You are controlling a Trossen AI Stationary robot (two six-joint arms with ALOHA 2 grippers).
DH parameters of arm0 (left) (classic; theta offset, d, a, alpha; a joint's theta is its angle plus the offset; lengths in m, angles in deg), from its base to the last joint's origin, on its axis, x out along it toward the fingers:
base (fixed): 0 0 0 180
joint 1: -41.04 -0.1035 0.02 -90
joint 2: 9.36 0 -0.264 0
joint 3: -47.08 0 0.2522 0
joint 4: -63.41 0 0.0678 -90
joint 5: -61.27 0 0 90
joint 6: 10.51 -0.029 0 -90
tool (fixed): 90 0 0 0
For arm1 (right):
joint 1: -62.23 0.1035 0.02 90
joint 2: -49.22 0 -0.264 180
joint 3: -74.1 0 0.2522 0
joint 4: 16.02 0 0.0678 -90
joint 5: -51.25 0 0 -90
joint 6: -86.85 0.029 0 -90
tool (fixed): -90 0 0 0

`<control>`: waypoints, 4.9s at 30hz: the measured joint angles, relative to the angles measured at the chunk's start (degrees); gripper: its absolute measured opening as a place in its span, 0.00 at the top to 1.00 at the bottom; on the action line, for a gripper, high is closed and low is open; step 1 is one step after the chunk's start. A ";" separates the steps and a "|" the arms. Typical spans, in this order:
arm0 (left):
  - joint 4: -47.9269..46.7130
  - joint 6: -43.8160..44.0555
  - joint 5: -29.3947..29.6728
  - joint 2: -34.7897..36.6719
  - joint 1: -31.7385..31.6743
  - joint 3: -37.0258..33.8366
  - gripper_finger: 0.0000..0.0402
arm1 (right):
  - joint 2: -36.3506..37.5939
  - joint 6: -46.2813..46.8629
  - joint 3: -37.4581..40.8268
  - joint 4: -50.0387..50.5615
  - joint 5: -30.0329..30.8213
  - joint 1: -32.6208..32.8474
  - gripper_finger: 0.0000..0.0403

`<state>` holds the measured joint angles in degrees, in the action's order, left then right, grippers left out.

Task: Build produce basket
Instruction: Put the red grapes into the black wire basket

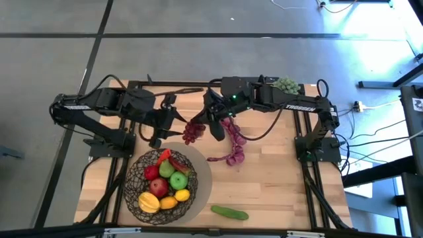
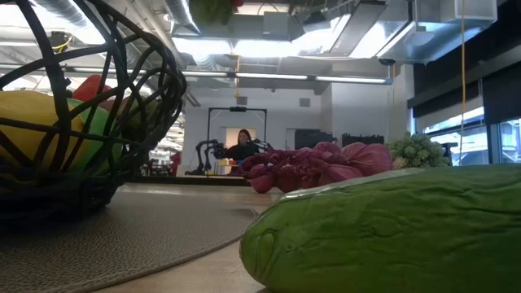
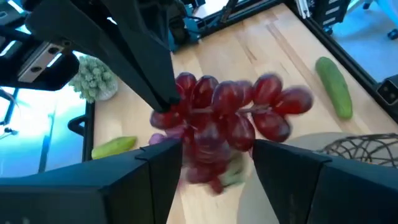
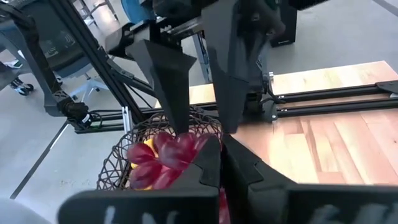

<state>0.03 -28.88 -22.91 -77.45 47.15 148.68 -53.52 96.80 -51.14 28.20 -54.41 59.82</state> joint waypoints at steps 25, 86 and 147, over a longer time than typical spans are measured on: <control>4.79 -15.19 -0.54 -7.87 1.90 0.01 0.53 | 0.00 -0.12 0.00 -0.47 0.13 0.00 1.00; 1.27 -0.18 33.56 -8.53 5.57 -5.72 0.53 | 0.07 -4.26 0.04 -8.46 2.49 -1.77 1.00; 3.95 -2.97 22.37 -8.53 3.39 -5.72 1.00 | 0.07 -2.91 0.02 -9.57 2.12 -1.77 0.99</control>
<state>3.98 -31.85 -0.54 -85.98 50.54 142.97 -53.45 93.89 -51.12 18.62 -52.29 58.05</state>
